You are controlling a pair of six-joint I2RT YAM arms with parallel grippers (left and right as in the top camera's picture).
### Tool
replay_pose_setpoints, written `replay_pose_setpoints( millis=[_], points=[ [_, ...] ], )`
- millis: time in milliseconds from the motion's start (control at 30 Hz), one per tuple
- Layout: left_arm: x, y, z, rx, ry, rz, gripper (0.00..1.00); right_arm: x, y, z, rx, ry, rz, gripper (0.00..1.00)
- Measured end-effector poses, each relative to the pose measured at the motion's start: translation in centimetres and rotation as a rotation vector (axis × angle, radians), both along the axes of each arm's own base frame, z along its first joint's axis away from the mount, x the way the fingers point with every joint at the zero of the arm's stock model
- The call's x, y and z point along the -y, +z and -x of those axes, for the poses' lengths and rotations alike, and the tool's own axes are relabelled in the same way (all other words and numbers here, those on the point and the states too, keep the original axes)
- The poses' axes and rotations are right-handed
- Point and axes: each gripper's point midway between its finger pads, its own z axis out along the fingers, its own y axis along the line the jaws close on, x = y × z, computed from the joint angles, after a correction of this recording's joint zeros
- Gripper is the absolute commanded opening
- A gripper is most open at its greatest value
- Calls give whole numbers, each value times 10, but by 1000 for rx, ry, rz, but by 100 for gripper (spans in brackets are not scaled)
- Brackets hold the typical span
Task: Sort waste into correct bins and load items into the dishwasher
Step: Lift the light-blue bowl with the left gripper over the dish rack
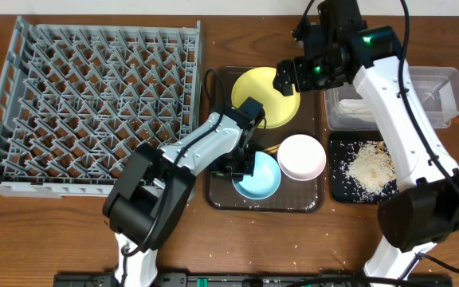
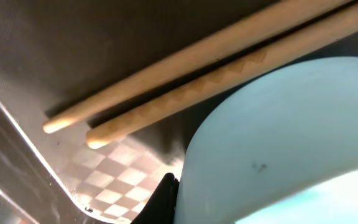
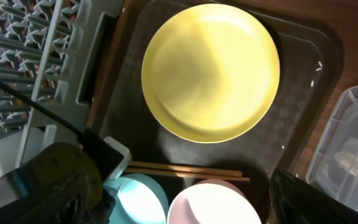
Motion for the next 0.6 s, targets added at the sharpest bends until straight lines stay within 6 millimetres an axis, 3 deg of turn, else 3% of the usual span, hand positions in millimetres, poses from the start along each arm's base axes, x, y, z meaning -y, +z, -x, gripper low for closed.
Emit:
replay_pose_setpoints(
  millis=[133,200,367,433,600],
  points=[
    [4,27,-6,69,0,48,7,22,20,-6,42,-61,-32,91],
    [6,50,-9,129,0,86,8,49,41,-10,88,-139,-52,99],
    [5,110,-16,283,12,189,7,133,95,-6,217,-352,-74,99],
    [0,128,-18,331,28,218,8,161,108,-1,247,-422,-69,99],
    [-27,162,-32,436,108,249,8,206,113,6,252,-535,-57,99]
  ],
)
